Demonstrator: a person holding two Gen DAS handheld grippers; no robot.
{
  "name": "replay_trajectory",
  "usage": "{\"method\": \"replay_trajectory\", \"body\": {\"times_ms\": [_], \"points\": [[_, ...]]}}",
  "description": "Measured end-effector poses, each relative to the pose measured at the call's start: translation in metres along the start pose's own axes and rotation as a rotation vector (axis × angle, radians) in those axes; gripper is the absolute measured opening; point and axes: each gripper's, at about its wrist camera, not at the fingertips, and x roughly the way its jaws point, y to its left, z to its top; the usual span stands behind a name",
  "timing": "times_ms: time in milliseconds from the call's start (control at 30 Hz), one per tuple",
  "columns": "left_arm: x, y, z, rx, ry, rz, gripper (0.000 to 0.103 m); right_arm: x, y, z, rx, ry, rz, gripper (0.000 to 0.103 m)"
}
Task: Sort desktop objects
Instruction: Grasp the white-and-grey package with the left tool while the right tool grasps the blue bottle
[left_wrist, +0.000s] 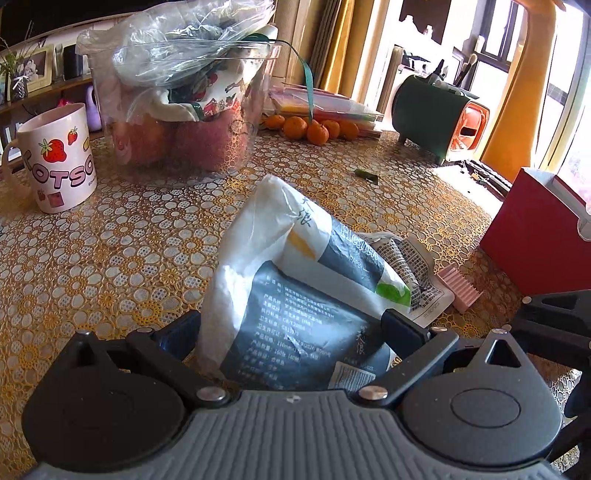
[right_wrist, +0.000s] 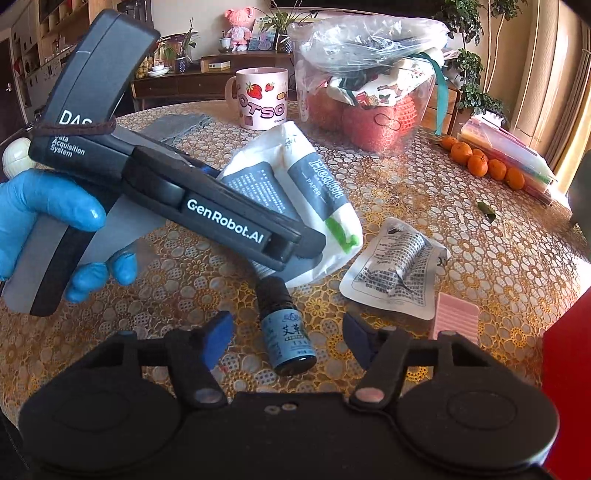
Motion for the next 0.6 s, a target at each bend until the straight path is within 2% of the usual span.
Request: {"method": "replay_trajectory", "body": {"times_ms": [167,300,467,600], "points": [[0.0,-0.006,-0.003,0.009,-0.009,0.005,0.103,0.003,-0.001,-0.002,0.01,0.005,-0.003,0.058],[-0.002,-0.008,-0.003,0.0,-0.023,0.002,0.092,0.002,0.0,-0.004,0.006,-0.002,-0.002,0.054],[-0.01,-0.008,0.0,-0.044,-0.048,-0.011,0.07,0.001,0.001,-0.004,0.01,-0.008,0.002,0.047],[-0.014,-0.009,0.002,-0.091,-0.048,-0.02,0.056,-0.001,-0.001,-0.005,0.015,-0.009,0.003,0.036]]}}
